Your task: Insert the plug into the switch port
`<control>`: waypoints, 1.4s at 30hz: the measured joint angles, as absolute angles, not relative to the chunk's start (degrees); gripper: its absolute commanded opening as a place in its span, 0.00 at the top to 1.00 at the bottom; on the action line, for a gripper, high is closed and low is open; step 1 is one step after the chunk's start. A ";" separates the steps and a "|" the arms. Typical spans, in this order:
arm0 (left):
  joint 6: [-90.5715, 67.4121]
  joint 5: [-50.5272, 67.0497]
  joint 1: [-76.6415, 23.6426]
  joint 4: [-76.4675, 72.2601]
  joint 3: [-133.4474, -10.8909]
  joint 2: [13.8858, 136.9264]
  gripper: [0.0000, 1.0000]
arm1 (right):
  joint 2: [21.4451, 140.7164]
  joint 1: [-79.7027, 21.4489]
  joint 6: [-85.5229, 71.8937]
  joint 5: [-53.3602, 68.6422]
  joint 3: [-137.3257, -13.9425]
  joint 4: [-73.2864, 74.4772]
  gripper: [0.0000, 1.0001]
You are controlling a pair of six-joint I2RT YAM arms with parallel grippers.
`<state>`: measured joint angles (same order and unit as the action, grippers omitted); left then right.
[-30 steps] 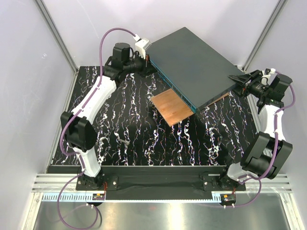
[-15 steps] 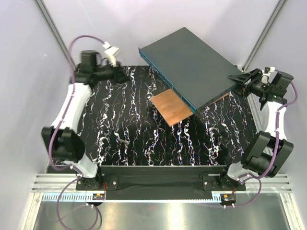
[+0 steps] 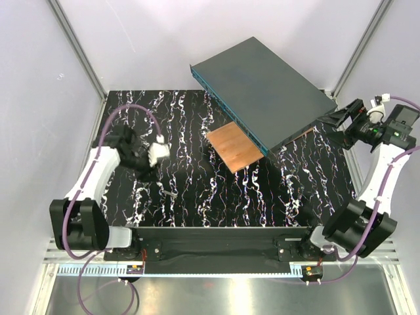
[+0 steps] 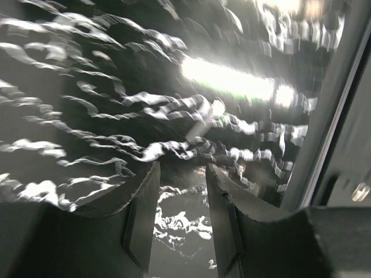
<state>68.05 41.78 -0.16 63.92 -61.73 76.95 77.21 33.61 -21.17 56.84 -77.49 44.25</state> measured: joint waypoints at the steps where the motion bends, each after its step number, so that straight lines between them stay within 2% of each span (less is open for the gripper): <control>1: 70.00 40.64 -1.26 63.86 -60.14 76.95 0.58 | 76.66 33.61 -18.70 56.29 -78.41 46.57 0.00; 7: 77.73 33.41 -10.46 55.09 -47.33 75.88 0.59 | 73.19 33.61 -8.36 55.48 -82.72 56.49 0.03; 10: 78.67 31.40 -13.28 51.35 -46.28 77.19 0.60 | 72.16 33.61 -5.58 55.66 -85.23 59.55 0.08; 18: 79.88 27.38 -20.27 43.33 -46.59 83.94 0.62 | 70.81 33.61 -3.68 57.91 -86.78 61.76 0.12; 33: 83.57 25.08 -21.58 44.03 -48.27 85.14 0.60 | 72.95 32.38 -3.68 59.68 -88.82 61.12 0.13; 42: 83.00 24.84 -21.61 50.52 -52.42 83.55 0.58 | 73.76 29.56 -3.84 59.59 -88.84 59.59 0.13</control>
